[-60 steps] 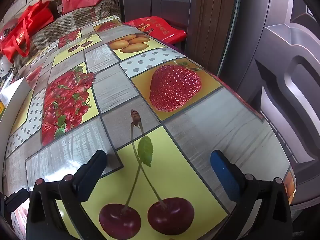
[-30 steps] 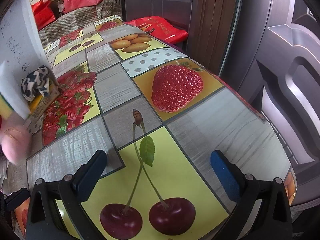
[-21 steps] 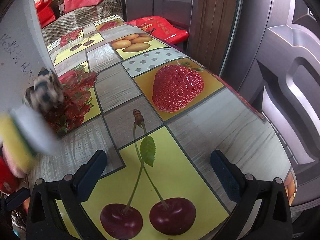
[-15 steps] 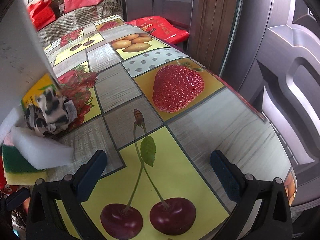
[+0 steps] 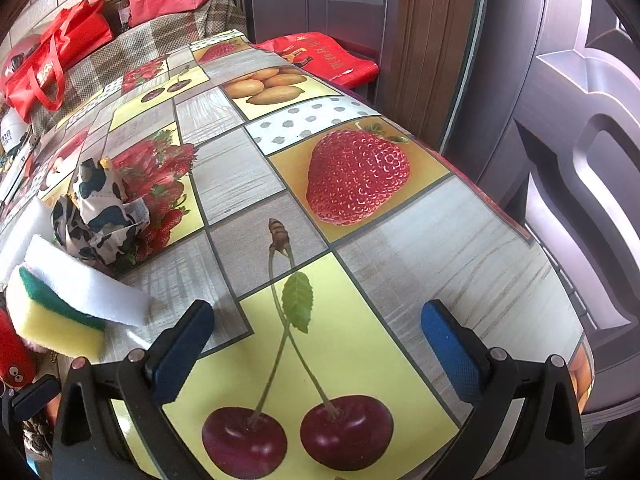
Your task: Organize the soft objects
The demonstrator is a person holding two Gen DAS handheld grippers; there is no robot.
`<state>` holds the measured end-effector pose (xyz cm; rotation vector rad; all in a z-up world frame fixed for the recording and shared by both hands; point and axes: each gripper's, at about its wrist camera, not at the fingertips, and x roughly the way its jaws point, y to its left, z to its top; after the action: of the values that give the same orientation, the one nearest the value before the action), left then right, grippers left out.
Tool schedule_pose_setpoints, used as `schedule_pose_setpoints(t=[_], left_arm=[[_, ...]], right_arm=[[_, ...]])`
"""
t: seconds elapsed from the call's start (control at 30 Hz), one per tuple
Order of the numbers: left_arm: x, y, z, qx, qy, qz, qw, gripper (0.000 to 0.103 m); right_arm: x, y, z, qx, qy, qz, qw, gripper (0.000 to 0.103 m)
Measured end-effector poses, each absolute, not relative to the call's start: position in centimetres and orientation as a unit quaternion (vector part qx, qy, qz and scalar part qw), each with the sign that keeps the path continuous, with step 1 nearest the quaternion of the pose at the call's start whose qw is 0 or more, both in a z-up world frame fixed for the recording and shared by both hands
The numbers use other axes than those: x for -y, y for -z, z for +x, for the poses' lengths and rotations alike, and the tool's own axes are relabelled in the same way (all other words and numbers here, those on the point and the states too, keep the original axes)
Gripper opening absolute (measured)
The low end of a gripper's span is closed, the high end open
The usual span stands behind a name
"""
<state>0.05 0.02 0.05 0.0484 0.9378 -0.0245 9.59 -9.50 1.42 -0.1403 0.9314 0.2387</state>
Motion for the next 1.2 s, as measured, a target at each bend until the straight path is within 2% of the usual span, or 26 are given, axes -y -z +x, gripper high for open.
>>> schedule_pose_setpoints(t=[1.2], left_arm=[[-0.01,-0.08,0.00,-0.451,0.012,0.023,0.892,0.102]], right_arm=[[8.91,-1.33,9.51,-0.447,-0.125,-0.073,0.883,0.103]])
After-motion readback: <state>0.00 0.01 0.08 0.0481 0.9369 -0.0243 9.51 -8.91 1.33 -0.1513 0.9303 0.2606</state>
